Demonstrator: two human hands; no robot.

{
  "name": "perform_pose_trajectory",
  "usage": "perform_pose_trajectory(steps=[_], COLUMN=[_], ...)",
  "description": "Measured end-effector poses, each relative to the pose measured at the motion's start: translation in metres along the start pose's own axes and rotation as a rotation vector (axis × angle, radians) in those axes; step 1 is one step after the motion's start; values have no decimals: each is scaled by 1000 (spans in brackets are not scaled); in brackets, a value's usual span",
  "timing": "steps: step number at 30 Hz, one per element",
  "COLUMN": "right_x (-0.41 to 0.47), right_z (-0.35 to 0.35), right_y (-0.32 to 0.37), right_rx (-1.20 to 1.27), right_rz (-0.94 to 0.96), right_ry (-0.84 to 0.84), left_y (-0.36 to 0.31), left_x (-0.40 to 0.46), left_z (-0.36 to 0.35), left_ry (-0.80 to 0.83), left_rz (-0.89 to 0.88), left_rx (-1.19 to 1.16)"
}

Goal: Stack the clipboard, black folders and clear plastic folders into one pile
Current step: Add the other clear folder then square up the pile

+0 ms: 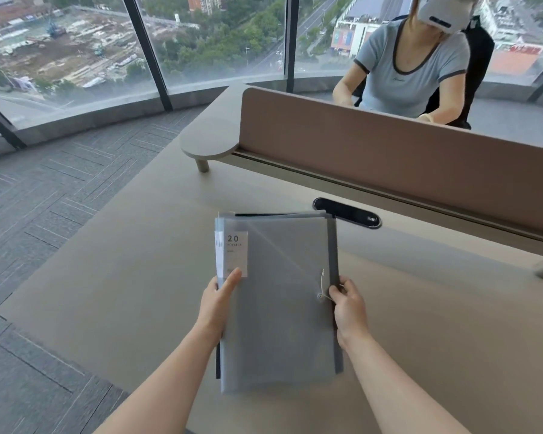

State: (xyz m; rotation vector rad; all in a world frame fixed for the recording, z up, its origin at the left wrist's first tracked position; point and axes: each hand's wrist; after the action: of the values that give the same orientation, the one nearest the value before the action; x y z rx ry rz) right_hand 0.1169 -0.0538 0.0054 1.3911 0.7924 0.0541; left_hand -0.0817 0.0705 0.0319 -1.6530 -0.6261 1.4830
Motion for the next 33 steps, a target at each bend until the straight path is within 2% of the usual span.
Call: perform_pose_trajectory(steps=[4,11,18,25,33], right_x=[2,1,-1,7,4], right_z=[4,5,-15,-73,-174], right_y=[7,11,13,-4,-23], right_rx=[16,-116,-103,-140,-224], right_rz=[11,-37,-56,-87,-138], right_ry=[27,66,121,64,-21], left_y=[-5,-18,-36,-60,-101], left_x=[-1,4,19,74,151], left_z=[-6,2,21,57,126], left_ry=[-6,40,38,66,92], left_rz=[-47,98,70,75,113], left_rx=[2,52,90,189,289])
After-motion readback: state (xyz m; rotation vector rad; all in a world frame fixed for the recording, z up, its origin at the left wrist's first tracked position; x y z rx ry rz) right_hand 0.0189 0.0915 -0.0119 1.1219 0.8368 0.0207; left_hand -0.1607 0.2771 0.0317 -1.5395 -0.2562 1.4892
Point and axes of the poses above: each hand's wrist, its own x-axis towards the middle knuckle, its own z-axis out of the back of the hand, y = z × x, and after that the axes turned 3 degrees about -y, right-handed
